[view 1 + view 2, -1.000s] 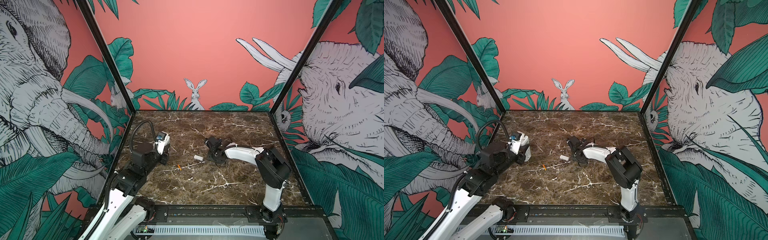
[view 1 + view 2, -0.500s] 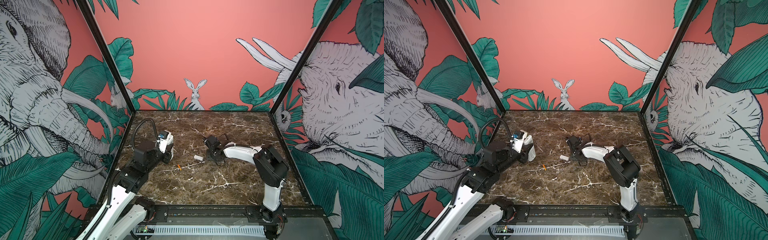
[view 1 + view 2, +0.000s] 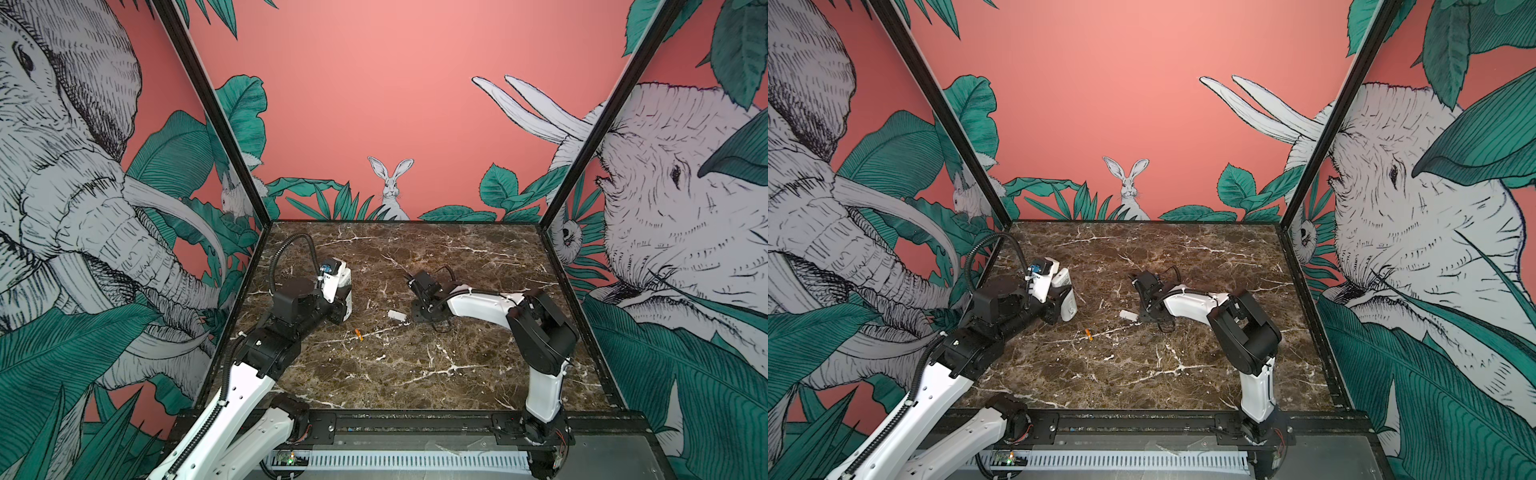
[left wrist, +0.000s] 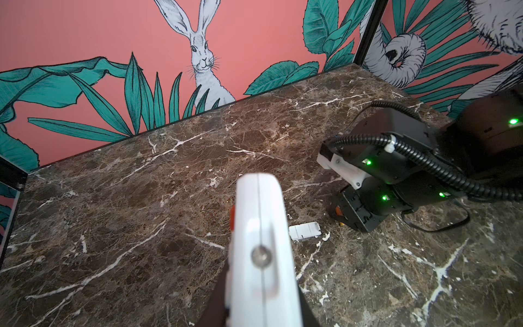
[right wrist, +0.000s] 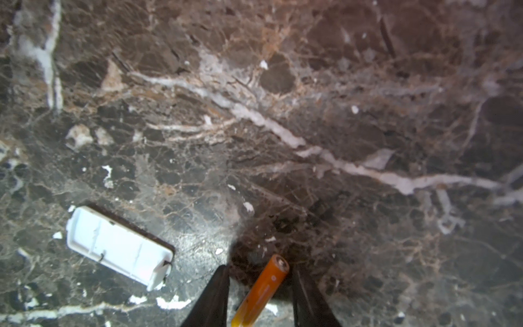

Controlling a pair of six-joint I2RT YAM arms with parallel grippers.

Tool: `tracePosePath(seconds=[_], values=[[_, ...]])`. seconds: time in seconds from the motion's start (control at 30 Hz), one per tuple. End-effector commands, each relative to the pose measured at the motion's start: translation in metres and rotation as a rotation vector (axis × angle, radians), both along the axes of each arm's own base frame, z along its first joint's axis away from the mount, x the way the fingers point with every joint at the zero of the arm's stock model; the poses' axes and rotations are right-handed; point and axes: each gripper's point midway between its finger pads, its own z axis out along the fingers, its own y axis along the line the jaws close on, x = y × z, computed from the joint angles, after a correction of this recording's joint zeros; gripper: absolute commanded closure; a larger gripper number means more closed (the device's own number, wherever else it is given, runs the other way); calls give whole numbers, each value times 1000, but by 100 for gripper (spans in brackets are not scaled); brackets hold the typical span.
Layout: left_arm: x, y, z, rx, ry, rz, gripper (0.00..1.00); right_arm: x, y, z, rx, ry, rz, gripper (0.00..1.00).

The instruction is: Load the batteries into the remote control

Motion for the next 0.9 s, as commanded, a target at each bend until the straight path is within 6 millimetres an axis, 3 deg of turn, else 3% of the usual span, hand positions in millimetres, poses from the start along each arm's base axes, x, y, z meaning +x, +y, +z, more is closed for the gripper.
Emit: tracePosePath(seconds=[0.0, 0.13, 0.27, 0.33, 0.63, 0.87], values=[[2, -3, 17, -40, -44, -7, 100, -24, -27, -29, -89, 121, 9, 58], [2, -2, 15, -36, -42, -3, 100, -16, -20, -13, -59, 65, 102, 41], [2, -1, 15, -32, -44, 2, 100, -8, -7, 15, 15, -47, 297, 15], [3, -1, 16, -32, -46, 4, 100, -8, -6, 28, 28, -75, 392, 9], [4, 0, 15, -42, -53, 11, 100, -16, -30, 55, -222, -96, 912, 0], [3, 4, 14, -25, -60, 26, 100, -18, -36, 51, -357, -400, 1328, 0]])
